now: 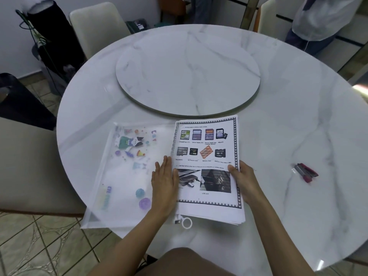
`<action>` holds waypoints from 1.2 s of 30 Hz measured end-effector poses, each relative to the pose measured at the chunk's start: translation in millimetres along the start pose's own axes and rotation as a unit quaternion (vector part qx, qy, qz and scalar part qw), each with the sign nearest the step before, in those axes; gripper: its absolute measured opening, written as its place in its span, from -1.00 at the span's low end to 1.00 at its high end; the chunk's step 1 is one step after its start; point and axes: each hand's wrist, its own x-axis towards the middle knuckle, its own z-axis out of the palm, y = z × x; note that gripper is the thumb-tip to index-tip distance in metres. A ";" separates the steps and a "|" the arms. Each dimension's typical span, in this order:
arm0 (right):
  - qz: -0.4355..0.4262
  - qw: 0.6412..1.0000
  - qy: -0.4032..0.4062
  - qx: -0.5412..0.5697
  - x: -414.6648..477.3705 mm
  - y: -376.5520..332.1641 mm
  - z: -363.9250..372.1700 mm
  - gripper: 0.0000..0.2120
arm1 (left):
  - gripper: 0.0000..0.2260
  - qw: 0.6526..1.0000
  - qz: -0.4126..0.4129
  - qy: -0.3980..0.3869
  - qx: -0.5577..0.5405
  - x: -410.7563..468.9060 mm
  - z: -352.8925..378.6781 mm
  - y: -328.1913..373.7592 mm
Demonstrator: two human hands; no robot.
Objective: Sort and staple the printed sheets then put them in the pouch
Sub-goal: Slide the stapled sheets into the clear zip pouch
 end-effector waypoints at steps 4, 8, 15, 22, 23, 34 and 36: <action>0.017 1.000 -0.008 0.001 5.1 1.0 -5.7 -0.75 | -0.58 0.999 -0.011 0.025 -0.022 -2.2 0.2 7.2; 0.028 0.999 -0.029 -0.016 9.4 -2.3 -5.4 -0.80 | -0.58 1.000 0.007 0.004 -0.017 -5.5 3.3 9.6; 0.017 0.998 -0.028 -0.049 18.2 -4.9 15.6 -0.79 | -0.54 0.999 0.041 -0.030 -0.004 -5.3 9.6 8.8; -0.037 0.993 0.004 -0.109 15.7 -5.1 61.8 -0.78 | -0.58 0.999 0.033 -0.028 -0.028 -4.1 11.2 32.8; -0.042 0.992 0.002 -0.116 14.5 -6.0 66.4 -0.78 | -0.58 0.999 0.036 -0.029 -0.029 -5.6 12.1 35.4; -0.038 0.996 -0.072 -0.027 11.5 2.5 71.4 -0.74 | -0.53 0.990 0.056 -0.048 -0.123 -13.4 -3.5 38.2; -0.037 0.995 -0.084 -0.024 11.7 6.4 69.8 -0.77 | -0.51 0.988 0.047 -0.025 -0.145 -6.4 -16.0 23.9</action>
